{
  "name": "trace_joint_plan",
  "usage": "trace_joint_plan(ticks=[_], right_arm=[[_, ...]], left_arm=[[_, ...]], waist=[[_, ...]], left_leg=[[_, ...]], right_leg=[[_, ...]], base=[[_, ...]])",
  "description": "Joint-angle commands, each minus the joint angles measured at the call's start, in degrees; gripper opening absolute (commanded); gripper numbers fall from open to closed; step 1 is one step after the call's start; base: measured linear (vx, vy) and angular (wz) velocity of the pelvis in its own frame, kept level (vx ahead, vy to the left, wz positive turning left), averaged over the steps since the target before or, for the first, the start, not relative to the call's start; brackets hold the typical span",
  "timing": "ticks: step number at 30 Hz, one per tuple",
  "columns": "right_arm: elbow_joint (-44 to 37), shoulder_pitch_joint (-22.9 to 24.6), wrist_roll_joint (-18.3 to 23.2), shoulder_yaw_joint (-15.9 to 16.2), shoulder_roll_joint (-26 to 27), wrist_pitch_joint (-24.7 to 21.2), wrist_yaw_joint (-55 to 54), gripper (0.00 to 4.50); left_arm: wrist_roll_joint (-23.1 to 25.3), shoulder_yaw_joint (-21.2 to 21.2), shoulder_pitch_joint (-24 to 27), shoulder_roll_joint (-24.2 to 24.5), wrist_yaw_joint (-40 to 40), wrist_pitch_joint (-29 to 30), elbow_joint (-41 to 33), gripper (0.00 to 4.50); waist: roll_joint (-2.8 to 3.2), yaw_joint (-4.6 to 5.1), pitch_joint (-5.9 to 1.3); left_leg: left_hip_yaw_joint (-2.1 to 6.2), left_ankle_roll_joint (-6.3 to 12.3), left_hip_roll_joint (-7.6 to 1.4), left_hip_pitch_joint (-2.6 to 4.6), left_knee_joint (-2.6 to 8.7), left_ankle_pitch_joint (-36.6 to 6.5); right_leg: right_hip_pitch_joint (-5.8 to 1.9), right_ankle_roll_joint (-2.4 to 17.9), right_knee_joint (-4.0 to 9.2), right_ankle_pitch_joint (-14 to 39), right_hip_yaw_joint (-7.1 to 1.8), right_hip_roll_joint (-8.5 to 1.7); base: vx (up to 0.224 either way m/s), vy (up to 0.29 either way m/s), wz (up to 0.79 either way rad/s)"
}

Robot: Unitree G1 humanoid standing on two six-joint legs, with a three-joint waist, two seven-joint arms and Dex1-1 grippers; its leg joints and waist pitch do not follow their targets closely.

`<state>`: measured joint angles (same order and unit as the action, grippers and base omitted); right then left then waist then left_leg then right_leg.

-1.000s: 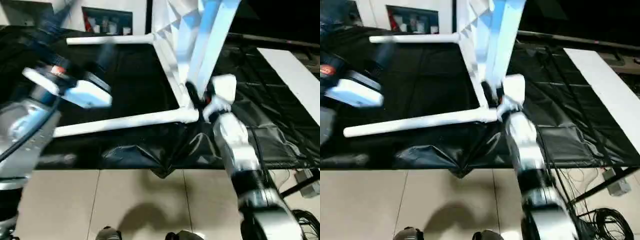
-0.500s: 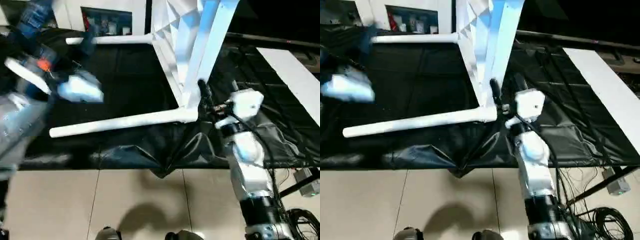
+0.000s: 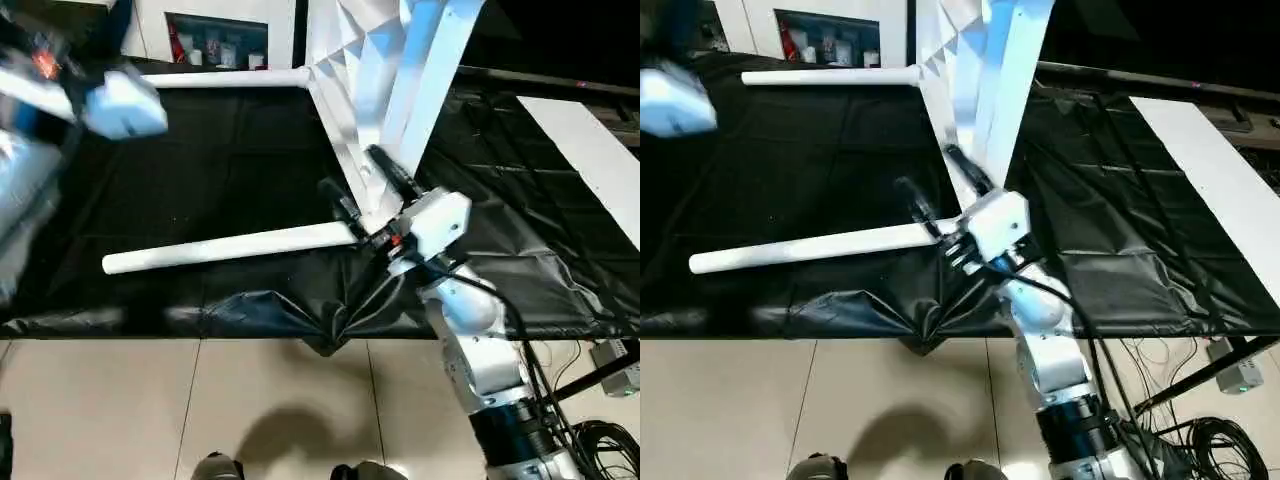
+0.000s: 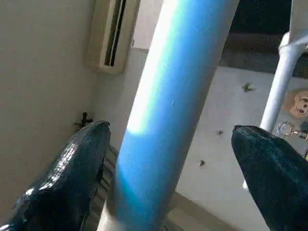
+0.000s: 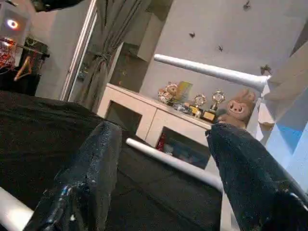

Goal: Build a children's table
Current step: Flip table

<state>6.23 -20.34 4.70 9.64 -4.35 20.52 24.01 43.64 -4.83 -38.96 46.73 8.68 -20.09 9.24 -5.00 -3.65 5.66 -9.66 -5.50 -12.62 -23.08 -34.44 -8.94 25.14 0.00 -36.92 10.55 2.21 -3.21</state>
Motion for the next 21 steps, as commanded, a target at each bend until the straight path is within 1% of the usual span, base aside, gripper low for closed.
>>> trace_joint_plan(ticks=[1, 2, 3, 4, 5, 6, 7, 9, 10, 12, 14, 16, 19, 21], right_arm=[[-1.7, 0.3, 0.5, 0.3, -0.4, -0.3, 0.3, 3.11], [-1.8, 0.3, 0.6, 0.4, -0.4, -0.3, 0.4, 3.11], [-2.1, 0.3, 1.0, 0.7, -0.3, -0.5, 0.8, 3.11], [-2.2, 0.3, 1.2, 0.8, -0.2, -0.6, 1.0, 3.11], [-2.7, 0.4, 1.6, 1.1, -0.2, -0.8, 1.4, 3.11], [-3.0, 0.5, 1.9, 1.3, -0.1, -1.1, 1.8, 3.11], [-3.7, 0.8, 3.0, 1.8, -0.1, -1.8, 3.0, 3.11], [-4.1, 0.9, 3.5, 2.0, 0.0, -2.1, 3.6, 3.11], [-4.7, 1.3, 4.7, 2.5, -0.1, -3.1, 4.8, 3.11], [-5.0, 1.5, 5.1, 2.7, -0.2, -3.5, 5.3, 3.11], [-5.1, 1.7, 5.4, 2.9, -0.2, -3.8, 5.8, 3.11], [-5.2, 1.8, 5.2, 3.1, -0.3, -3.7, 5.9, 3.18], [-5.2, 1.9, 4.9, 3.4, -0.5, -3.7, 6.0, 3.18], [-5.4, 2.0, 5.0, 3.5, -0.6, -3.8, 6.3, 3.18]], left_arm=[[0.8, 1.8, -2.1, 0.2, 0.6, -0.1, 2.7, 4.50], [0.8, 2.1, -2.6, 0.2, 0.7, -0.2, 3.4, 4.50], [0.5, 2.2, -3.4, 0.1, 0.7, -0.3, 4.4, 4.50], [0.4, 2.3, -3.7, 0.1, 0.7, -0.3, 4.8, 4.50], [0.1, 2.4, -4.4, -0.1, 0.7, -0.5, 5.7, 4.50], [0.3, 2.6, -4.8, 0.0, 0.7, -0.6, 6.2, 4.50], [0.0, 3.0, -5.5, -0.1, 0.3, -0.7, 7.2, 4.50], [-0.2, 3.0, -5.8, -0.2, 0.4, -0.8, 7.5, 4.50], [-0.6, 3.1, -6.4, -0.3, 0.1, -0.6, 8.2, 4.50], [-0.9, 3.3, -6.9, -0.4, 0.1, -0.8, 8.9, 4.50], [-0.7, 3.7, -7.5, -0.3, 0.3, -0.6, 9.8, 4.50], [-1.4, 3.8, -8.1, -0.4, 0.1, -0.9, 10.5, 4.21], [-2.1, 4.1, -9.0, -0.6, -0.7, -0.7, 12.0, 4.10], [-2.7, 4.3, -9.3, -0.6, -1.4, -0.8, 12.6, 3.83]], waist=[[2.09, -0.18, -3.85], [2.11, -0.19, -3.87], [2.31, -0.22, -3.93], [2.21, -0.17, -3.90], [2.44, -0.23, -3.97], [2.34, -0.17, -3.96], [2.46, -0.19, -3.99], [2.40, -0.20, -3.94], [2.58, -0.26, -4.04], [2.58, -0.41, -4.06], [2.55, -0.48, -4.12], [2.59, -0.59, -4.22], [2.59, -0.80, -4.23], [2.63, -0.94, -4.23]], left_leg=[[0.32, -2.42, -0.16, 1.67, 4.49, -19.8], [0.34, -2.50, -0.16, 1.64, 4.50, -19.8], [0.41, -2.65, -0.20, 1.64, 4.52, -19.8], [0.40, -2.73, -0.26, 1.70, 4.54, -20.1], [0.43, -2.82, -0.25, 1.75, 4.52, -20.3], [0.43, -2.77, -0.21, 1.72, 4.52, -20.8], [0.49, -2.77, -0.24, 1.78, 4.53, -21.2], [0.53, -2.87, -0.34, 1.77, 4.58, -21.4], [0.53, -2.87, -0.38, 1.83, 4.56, -21.5], [0.54, -2.85, -0.35, 1.87, 4.56, -21.6], [0.58, -3.00, -0.36, 1.76, 4.58, -21.3], [0.57, -3.16, -0.36, 1.80, 4.54, -21.1], [0.53, -3.12, -0.33, 1.86, 4.47, -21.0], [0.54, -3.19, -0.34, 1.89, 4.48, -21.2]], right_leg=[[-2.07, 7.2, 4.52, 12.8, -2.35, -2.96], [-2.11, 7.3, 4.51, 12.8, -2.35, -3.01], [-2.19, 7.3, 4.43, 12.4, -2.36, -3.06], [-2.11, 7.4, 4.50, 12.6, -2.35, -3.07], [-2.14, 7.5, 4.47, 12.6, -2.35, -3.11], [-2.17, 7.5, 4.56, 12.9, -2.33, -3.05], [-2.15, 7.5, 4.56, 13.2, -2.33, -3.11], [-2.12, 7.6, 4.58, 13.4, -2.33, -3.17], [-2.12, 7.7, 4.59, 13.0, -2.36, -3.15], [-2.12, 7.8, 4.57, 12.7, -2.33, -3.12], [-2.25, 7.9, 4.49, 12.5, -2.31, -3.19], [-2.24, 8.0, 4.49, 12.6, -2.33, -3.27], [-2.23, 8.0, 4.49, 12.6, -2.33, -3.24], [-2.22, 7.8, 4.52, 12.9, -2.34, -3.27]], base=[[0.000, 0.000, 0.00], [0.000, 0.000, 0.00], [0.000, 0.000, 0.00], [0.000, 0.000, 0.00], [0.000, 0.000, 0.00], [0.000, 0.000, 0.00], [0.000, 0.000, 0.00], [0.000, 0.000, 0.00], [0.000, 0.000, 0.00], [0.000, 0.000, 0.00], [0.000, 0.000, 0.00], [0.000, 0.000, 0.00], [0.000, 0.000, 0.00], [0.000, 0.000, 0.00]])
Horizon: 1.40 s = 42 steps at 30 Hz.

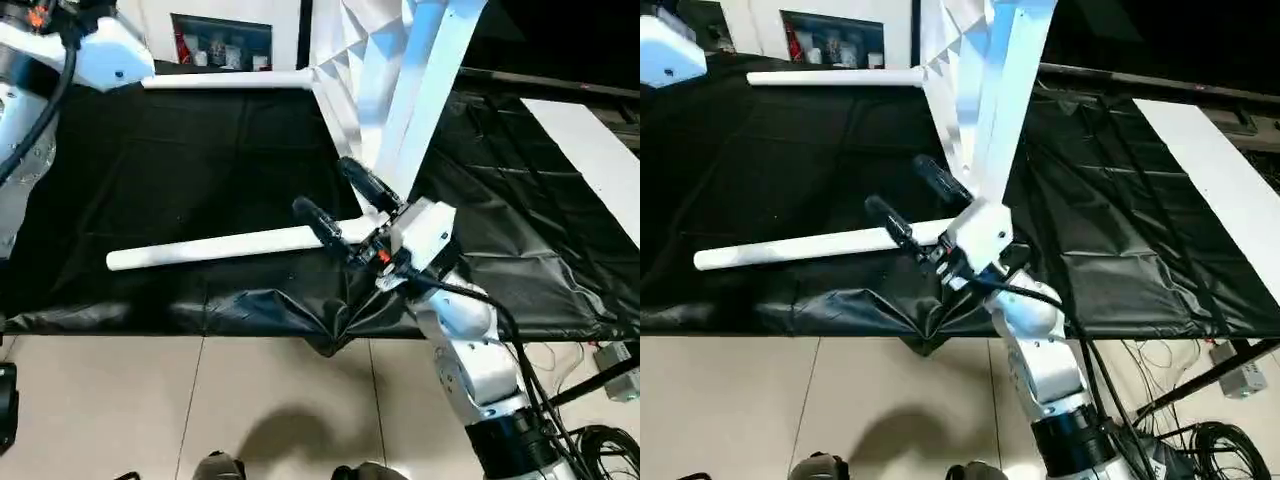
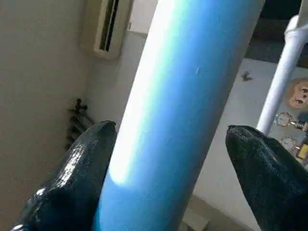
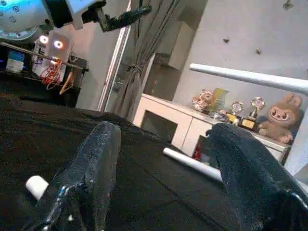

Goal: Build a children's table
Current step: Flip table

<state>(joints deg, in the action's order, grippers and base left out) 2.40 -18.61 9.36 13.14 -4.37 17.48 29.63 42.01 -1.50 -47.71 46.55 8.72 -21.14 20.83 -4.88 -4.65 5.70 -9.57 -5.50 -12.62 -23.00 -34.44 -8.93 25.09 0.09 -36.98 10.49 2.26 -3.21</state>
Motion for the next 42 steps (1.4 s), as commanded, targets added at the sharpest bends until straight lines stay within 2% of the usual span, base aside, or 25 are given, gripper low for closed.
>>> trace_joint_plan(ticks=[1, 3, 4, 8, 12, 15, 16, 17, 20, 26, 28, 31, 32, 34, 36, 40, 42], right_arm=[[-1.7, 0.3, 0.4, 0.0, -0.6, -1.0, 0.9, 3.18], [-1.9, 0.4, 0.5, -0.1, -0.6, -1.3, 1.1, 3.18], [-1.9, 0.3, 0.5, -0.1, -0.6, -1.4, 1.2, 3.18], [-1.8, 0.2, 0.1, 0.1, -0.9, -1.3, 1.3, 3.18], [-1.7, 0.1, -0.3, 0.2, -1.2, -1.1, 1.3, 3.18], [-1.6, 0.0, -0.7, 0.3, -1.5, -1.3, 1.6, 3.18], [-1.5, -0.1, -1.0, 0.5, -1.8, -1.6, 2.0, 3.18], [-1.5, -0.1, -1.2, 0.7, -2.1, -1.9, 2.4, 3.18], [-1.4, -0.2, -1.6, 0.9, -2.6, -2.2, 2.7, 3.18], [-0.8, -0.3, -2.5, 1.2, -4.0, -2.8, 3.4, 3.18], [-0.6, -0.3, -2.8, 1.3, -4.4, -3.1, 3.9, 3.18], [-0.6, -0.4, -2.8, 1.4, -4.8, -3.4, 4.3, 3.18], [-0.5, -0.8, -2.7, 1.6, -5.7, -4.3, 5.2, 3.18], [-0.5, -1.1, -2.7, 1.7, -6.6, -5.0, 6.0, 3.18], [-0.4, -1.3, -2.7, 1.6, -7.0, -5.3, 6.4, 3.18], [-0.7, -2.1, -2.2, 1.0, -8.3, -6.7, 8.1, 3.18], [-0.9, -2.5, -1.9, 0.6, -9.0, -7.4, 8.7, 3.18]], left_arm=[[-1.2, 1.0, -0.6, -0.4, -1.5, 0.1, 1.1, 3.74], [-1.7, 1.1, -0.5, -0.5, -1.8, -0.2, 0.9, 3.65], [-1.9, 1.3, -0.2, -0.7, -2.2, -0.3, 0.4, 3.39], [-3.6, 1.4, 0.7, -1.5, -3.8, 0.3, -0.8, 3.19], [-5.3, 1.4, 1.5, -2.3, -5.8, 1.4, -2.6, 2.79], [-7.6, 1.7, 2.1, -3.2, -9.3, 3.1, -4.5, 2.73], [-9.2, 1.9, 2.5, -3.7, -12.1, 4.8, -5.6, 2.49], [-10.7, 2.0, 2.7, -4.0, -14.3, 6.1, -6.2, 2.49], [-12.0, 2.2, 2.9, -4.2, -17.2, 8.1, -6.8, 2.35], [-14.5, 2.2, 3.2, -4.5, -23.5, 14.6, -8.1, 2.20], [-17.1, 1.2, 3.6, -5.5, -26.9, 19.4, -9.6, 2.13], [-18.3, 0.5, 3.7, -6.2, -28.7, 22.4, -10.2, 2.11], [-20.8, -1.0, 3.7, -7.8, -30.8, 27.8, -10.9, 2.11], [-22.9, -2.5, 3.6, -9.3, -31.8, 32.4, -11.4, 2.11], [-23.9, -3.4, 3.4, -10.2, -31.8, 34.6, -11.6, 2.11], [-26.7, -6.8, 2.1, -13.0, -30.8, 40.4, -12.0, 2.11], [-28.3, -8.5, 1.5, -14.4, -30.4, 42.7, -12.0, 2.11]], waist=[[2.53, -0.17, -4.30], [2.53, -0.30, -4.26], [2.55, -0.34, -4.23], [2.52, -0.45, -4.05], [2.54, -0.51, -3.99], [2.47, -0.57, -3.77], [2.43, -0.55, -3.70], [2.39, -0.53, -3.65], [2.25, -0.71, -3.55], [2.32, -0.84, -3.56], [2.35, -0.89, -3.56], [2.42, -0.91, -3.57], [2.54, -0.88, -3.53], [2.28, -0.94, -3.49], [2.18, -1.07, -3.50], [2.28, -1.46, -3.58], [2.33, -1.57, -3.52]], left_leg=[[0.47, -3.31, -0.38, 1.85, 4.51, -21.4], [0.48, -3.45, -0.42, 1.82, 4.55, -21.3], [0.48, -3.49, -0.42, 1.85, 4.55, -21.4], [0.52, -3.64, -0.43, 1.91, 4.65, -22.6], [0.51, -3.70, -0.46, 1.94, 4.64, -23.0], [0.51, -3.77, -0.47, 2.02, 4.72, -23.6], [0.52, -3.61, -0.41, 2.01, 4.75, -24.2], [0.51, -3.62, -0.43, 2.01, 4.77, -24.4], [0.51, -3.39, -0.41, 1.97, 4.78, -24.1], [0.40, -2.87, -0.29, 1.70, 4.80, -22.5], [0.34, -2.62, -0.27, 1.70, 4.74, -22.0], [0.35, -2.32, -0.25, 1.59, 4.78, -21.4], [0.29, -2.44, -0.23, 1.69, 4.77, -21.3], [0.15, -1.82, -0.16, 1.62, 4.67, -20.5], [0.18, -1.03, 0.05, 1.30, 4.65, -19.6], [-0.06, 0.60, 0.25, 1.42, 4.36, -17.4], [-0.10, 0.86, 0.32, 1.39, 4.32, -17.1]], right_leg=[[-2.15, 7.6, 4.60, 13.3, -2.39, -3.30], [-2.16, 7.7, 4.54, 12.7, -2.38, -3.24], [-2.12, 7.8, 4.55, 12.7, -2.39, -3.26], [-2.00, 7.4, 4.74, 14.7, -2.37, -3.34], [-1.89, 7.3, 4.84, 15.5, -2.40, -3.38], [-1.73, 7.3, 4.92, 16.7, -2.43, -3.44], [-1.70, 7.0, 5.07, 17.8, -2.41, -3.39], [-1.67, 6.9, 5.14, 18.4, -2.43, -3.42], [-1.67, 6.5, 5.26, 19.6, -2.46, -3.49], [-1.82, 5.9, 5.39, 20.7, -2.48, -3.53], [-1.78, 5.9, 5.48, 21.5, -2.54, -3.65], [-1.87, 5.6, 5.65, 22.3, -2.49, -3.65], [-1.81, 5.7, 5.57, 22.3, -2.52, -3.65], [-1.94, 5.9, 5.65, 22.2, -2.54, -3.57], [-2.15, 5.1, 5.85, 24.1, -2.55, -3.75], [-1.92, 3.7, 6.49, 27.6, -2.54, -3.84], [-1.84, 3.3, 6.67, 29.1, -2.42, -3.87]], base=[[0.000, 0.000, 0.00], [0.000, 0.000, 0.00], [0.000, 0.000, 0.00], [0.000, 0.000, 0.00], [0.000, 0.000, 0.00], [0.000, 0.000, 0.00], [0.000, 0.000, 0.00], [0.000, 0.000, 0.00], [0.000, 0.000, 0.00], [0.000, 0.000, 0.00], [0.000, 0.000, 0.00], [0.000, 0.000, 0.00], [0.000, 0.000, 0.00], [0.000, 0.000, 0.00], [0.000, 0.000, 0.00], [0.000, 0.000, 0.00], [0.000, 0.000, 0.00]])
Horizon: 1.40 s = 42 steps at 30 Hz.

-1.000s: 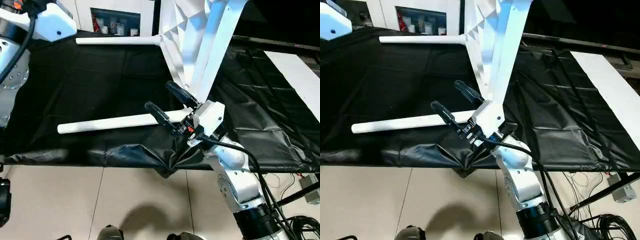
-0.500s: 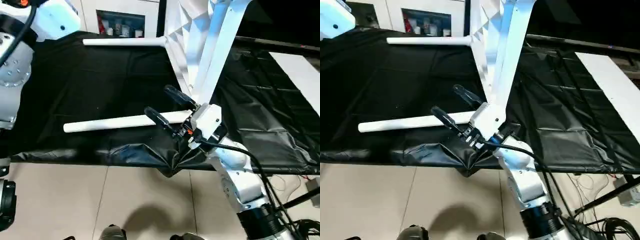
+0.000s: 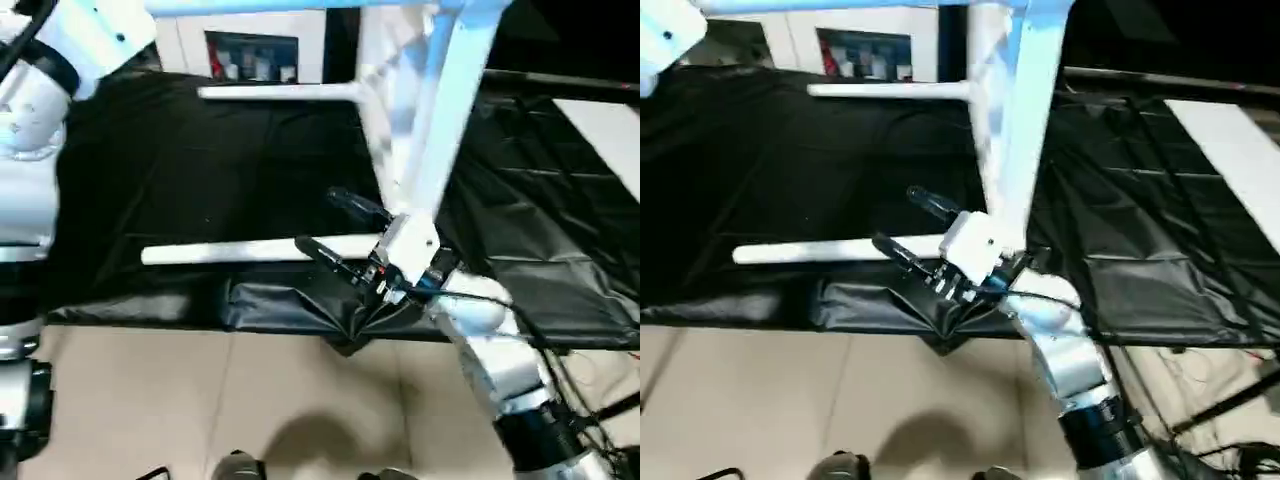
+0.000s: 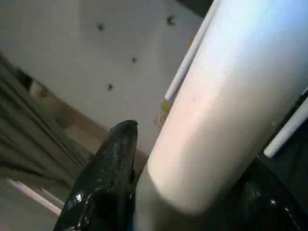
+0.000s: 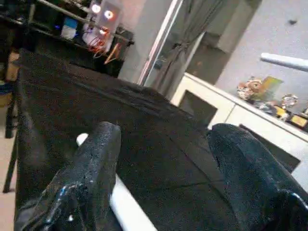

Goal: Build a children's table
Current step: Flip table

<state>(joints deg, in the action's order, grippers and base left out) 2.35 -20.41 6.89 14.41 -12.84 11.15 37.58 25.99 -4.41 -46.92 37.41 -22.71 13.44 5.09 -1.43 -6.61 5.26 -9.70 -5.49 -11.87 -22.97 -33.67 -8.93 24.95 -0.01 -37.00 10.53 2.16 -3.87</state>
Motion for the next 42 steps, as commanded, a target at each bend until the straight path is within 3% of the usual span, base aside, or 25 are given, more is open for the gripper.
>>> trace_joint_plan(ticks=[1, 5, 11, 18, 26, 32, 35, 37, 42], right_arm=[[-0.8, -0.9, 0.7, -0.9, -1.1, -1.3, 1.1, 3.18], [-1.0, -1.6, 1.0, -1.5, -2.7, -2.1, 2.1, 3.18], [-0.3, -3.7, 2.1, -3.9, -4.3, -3.6, 2.4, 3.18], [-1.8, -3.6, 3.6, -4.0, -2.3, -6.9, 0.7, 3.18], [-2.1, -3.4, 3.7, -4.1, -2.6, -8.1, 0.9, 3.18], [-0.3, -3.5, 2.4, -5.7, -1.5, -7.7, -1.9, 3.18], [0.6, -3.2, 2.7, -6.3, -0.6, -7.9, -3.2, 3.18], [0.9, -3.0, 2.6, -6.2, -0.3, -7.8, -3.4, 3.18], [1.2, -2.1, 2.0, -5.3, 0.4, -7.6, -3.9, 3.18]], left_arm=[[-12.2, -5.8, 0.5, -5.4, 1.0, 9.1, 3.7, 2.11], [-12.7, -7.2, 0.2, -6.6, 0.2, 12.3, 3.2, 2.13], [-13.6, -9.7, -0.2, -8.9, 0.2, 16.1, 3.0, 2.13], [-15.7, -12.7, 1.1, -13.3, 4.2, 18.2, 3.8, 2.11], [-16.9, -14.2, 4.7, -18.6, 10.5, 16.1, 4.9, 2.00], [-15.7, -11.6, 7.7, -17.9, 9.5, 9.4, 4.6, 1.66], [-14.7, -10.1, 9.1, -17.1, 9.7, 7.9, 3.8, 1.54], [-14.1, -9.4, 10.1, -17.0, 10.1, 7.7, 3.1, 1.52], [-14.3, -9.0, 12.0, -18.0, 12.7, 8.0, 3.3, 1.50]], waist=[[-1.07, 0.33, -3.09], [-0.93, 0.44, -3.14], [-0.96, 0.60, -3.18], [-1.18, 0.69, -3.42], [-1.16, 0.52, -4.01], [-1.17, 0.82, -4.67], [-1.16, 0.73, -4.76], [-1.27, 0.62, -4.68], [-1.54, 0.56, -4.28]], left_leg=[[0.03, 0.91, -0.40, 1.30, 3.55, -16.8], [0.06, 1.15, -0.32, 0.86, 3.72, -15.8], [0.15, 1.38, -0.29, 0.91, 3.77, -17.0], [0.17, 1.35, -0.35, 0.78, 3.91, -16.5], [0.00, 2.28, -0.52, 0.63, 3.78, -13.4], [0.06, 3.57, -0.79, 0.61, 3.42, -7.1], [-0.02, 4.32, -0.97, 1.02, 3.13, -4.3], [-0.07, 4.27, -1.01, 1.19, 3.13, -4.5], [-0.08, 2.35, -1.07, 1.13, 3.61, -9.8]], right_leg=[[-1.76, 3.3, 6.68, 29.2, -2.27, -3.24], [-1.95, 3.1, 6.62, 28.7, -1.84, -3.18], [-1.86, 3.0, 6.68, 28.8, -1.72, -3.23], [-2.13, 4.2, 6.33, 23.9, -1.64, -3.03], [-2.69, 6.9, 5.63, 14.1, -1.64, -2.86], [-3.17, 10.2, 4.28, -0.1, -1.38, -2.61], [-3.21, 11.9, 3.69, -6.4, -1.29, -2.49], [-3.26, 12.4, 3.63, -6.9, -1.27, -2.52], [-3.48, 11.1, 4.27, -0.2, -1.45, -2.98]], base=[[0.000, 0.000, 0.00], [0.000, 0.000, 0.00], [0.000, 0.000, 0.00], [0.000, 0.000, 0.00], [0.000, 0.000, 0.00], [0.000, 0.000, 0.00], [0.000, 0.000, 0.00], [0.000, 0.000, 0.00], [0.000, 0.000, 0.00]])
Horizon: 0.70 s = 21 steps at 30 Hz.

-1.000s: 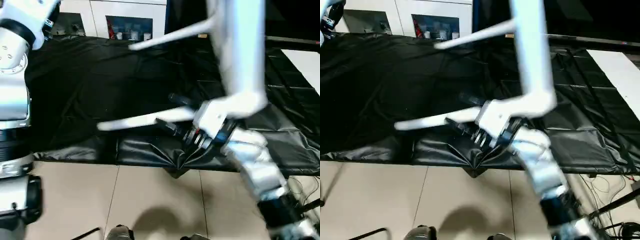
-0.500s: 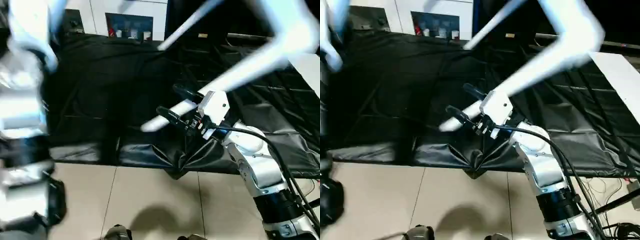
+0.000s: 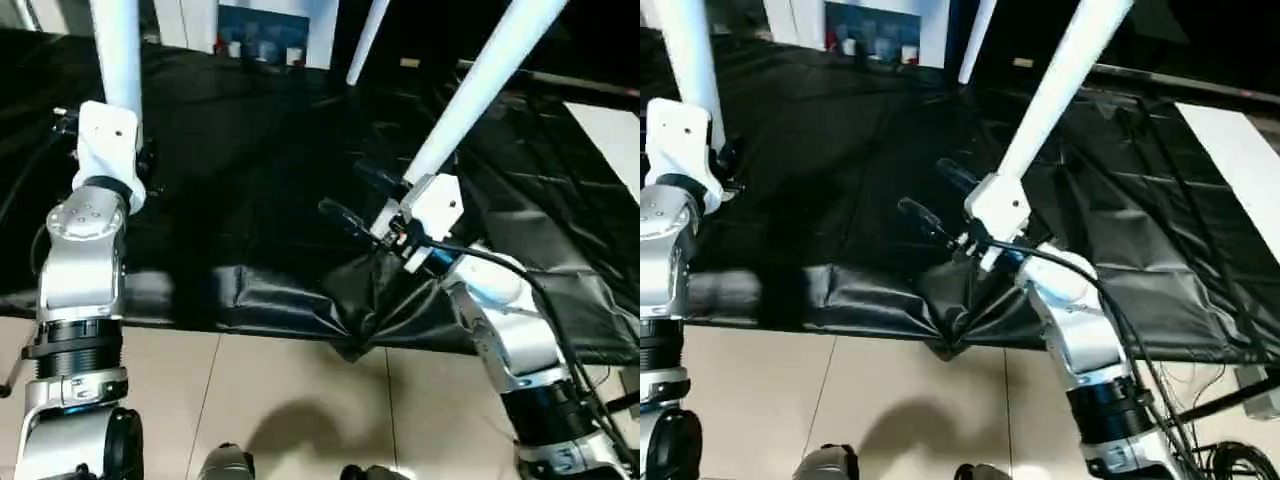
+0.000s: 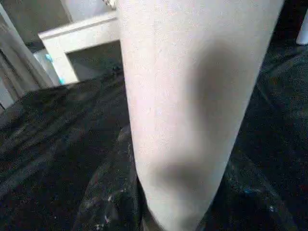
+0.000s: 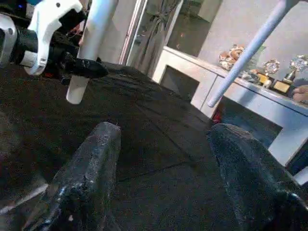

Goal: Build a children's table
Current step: Flip table

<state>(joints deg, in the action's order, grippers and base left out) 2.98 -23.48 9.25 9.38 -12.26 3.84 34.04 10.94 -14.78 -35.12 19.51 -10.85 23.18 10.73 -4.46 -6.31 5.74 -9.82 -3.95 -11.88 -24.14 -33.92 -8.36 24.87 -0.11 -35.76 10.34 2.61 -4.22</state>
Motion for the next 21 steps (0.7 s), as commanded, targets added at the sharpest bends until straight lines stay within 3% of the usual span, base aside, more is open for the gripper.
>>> trace_joint_plan(ticks=[1, 8, 9, 10, 11, 13, 14, 16, 20, 21], right_arm=[[0.8, 1.4, -0.5, 0.1, 0.1, -0.3, -0.6, 3.18], [2.8, 2.6, -2.7, 1.3, 2.0, -2.6, -4.1, 3.18], [3.8, 2.5, -3.3, 0.8, 3.0, -3.9, -6.4, 3.18], [4.8, 2.6, -3.1, -0.1, 4.3, -5.4, -8.8, 3.18], [4.8, 2.6, -3.0, -0.1, 4.3, -5.5, -8.8, 3.18], [4.8, 3.7, 1.7, -1.7, 7.0, -9.4, -9.0, 3.18], [4.3, 4.4, 3.6, -1.8, 7.6, -11.2, -8.1, 3.18], [2.2, 6.2, 7.7, -1.0, 7.9, -15.1, -5.0, 3.18], [1.2, 7.6, 7.8, 1.0, 6.2, -15.9, -1.1, 3.18], [1.2, 7.7, 7.3, 1.2, 5.9, -15.8, -0.7, 3.18]], left_arm=[[0.8, 1.6, 1.4, -0.6, 1.7, -2.7, -1.5, 1.50], [0.0, 1.7, 4.6, -2.0, 3.1, -8.3, 4.8, 1.50], [-0.1, 2.0, 4.7, -1.9, 3.0, -9.5, 6.4, 1.50], [-0.2, 2.5, 4.6, -1.6, 2.4, -11.2, 8.0, 1.50], [-0.2, 2.5, 4.6, -1.6, 2.4, -11.2, 8.0, 1.50], [-0.5, 3.2, 4.5, -1.3, 2.0, -13.3, 10.8, 1.50], [-0.4, 3.7, 4.4, -1.0, 1.8, -14.3, 12.0, 1.50], [0.2, 4.9, 4.5, -0.2, 1.2, -16.4, 15.2, 1.50], [-0.3, 5.2, 4.2, 0.4, 0.1, -20.2, 19.9, 1.50], [-0.8, 5.1, 3.9, 0.4, -0.2, -20.8, 21.1, 1.50]], waist=[[1.41, 0.32, -4.73], [1.27, 1.08, -4.57], [0.93, 1.20, -4.53], [1.21, 1.25, -4.41], [0.84, 1.37, -4.25], [1.11, 1.37, -4.19], [0.85, 1.52, -4.03], [0.96, 1.43, -3.88], [0.72, 1.50, -3.76], [0.37, 1.66, -3.52]], left_leg=[[0.04, 0.35, -1.02, 2.30, 3.93, -11.7], [0.18, -0.77, -0.85, 2.13, 4.25, -15.5], [0.20, -0.97, -0.85, 2.25, 4.30, -16.3], [0.23, -1.43, -0.94, 2.47, 4.44, -17.6], [0.25, -1.52, -0.95, 2.49, 4.49, -18.2], [0.47, -2.12, -1.14, 2.94, 4.78, -22.0], [0.60, -2.42, -1.22, 2.79, 4.90, -22.3], [0.64, -2.38, -1.25, 2.91, 5.06, -23.1], [0.90, -3.38, -1.41, 2.96, 5.44, -24.4], [0.87, -3.62, -1.35, 2.85, 5.54, -24.8]], right_leg=[[-3.38, 10.6, 3.31, 2.1, -1.99, -2.70], [-2.95, 8.5, 4.11, 9.1, -2.05, -2.61], [-2.77, 8.1, 4.21, 11.2, -2.03, -2.68], [-2.40, 7.7, 4.55, 13.1, -2.10, -2.69], [-2.25, 7.4, 4.75, 14.0, -2.09, -2.59], [-1.81, 6.7, 4.96, 16.2, -2.13, -2.65], [-1.83, 6.6, 4.93, 16.2, -2.06, -2.65], [-1.76, 6.0, 5.06, 15.2, -2.11, -2.62], [-1.82, 5.6, 5.21, 15.5, -1.93, -2.79], [-1.78, 5.5, 5.27, 16.3, -1.94, -2.81]], base=[[0.000, 0.000, 0.00], [0.000, 0.000, 0.00], [0.000, 0.000, 0.00], [0.000, 0.000, 0.00], [0.000, 0.000, 0.00], [0.000, 0.000, 0.00], [0.000, 0.000, 0.00], [0.000, 0.000, 0.00], [0.000, 0.000, 0.00], [0.000, 0.000, 0.00]])
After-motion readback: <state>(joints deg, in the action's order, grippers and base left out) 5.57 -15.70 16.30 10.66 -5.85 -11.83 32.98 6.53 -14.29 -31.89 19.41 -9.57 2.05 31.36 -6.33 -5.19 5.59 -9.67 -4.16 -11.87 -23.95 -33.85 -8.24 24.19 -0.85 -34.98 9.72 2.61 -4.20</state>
